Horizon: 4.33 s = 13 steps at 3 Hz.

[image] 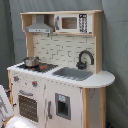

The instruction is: Play with the kitchen

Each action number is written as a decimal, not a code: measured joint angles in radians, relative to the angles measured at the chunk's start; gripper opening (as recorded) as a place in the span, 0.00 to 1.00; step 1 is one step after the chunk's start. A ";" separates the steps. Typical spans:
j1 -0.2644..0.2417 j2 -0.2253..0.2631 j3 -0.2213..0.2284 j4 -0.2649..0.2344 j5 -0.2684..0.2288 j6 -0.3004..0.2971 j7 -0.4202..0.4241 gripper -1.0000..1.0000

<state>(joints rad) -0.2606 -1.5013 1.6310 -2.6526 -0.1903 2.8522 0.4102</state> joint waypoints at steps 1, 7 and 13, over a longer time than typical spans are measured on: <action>-0.030 0.000 0.006 0.012 0.000 0.023 0.093 1.00; -0.226 -0.013 0.085 0.044 -0.001 0.142 0.670 1.00; -0.553 -0.023 0.064 0.214 -0.001 0.407 0.523 1.00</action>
<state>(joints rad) -0.8141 -1.5241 1.6953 -2.4387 -0.1915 3.2597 0.9331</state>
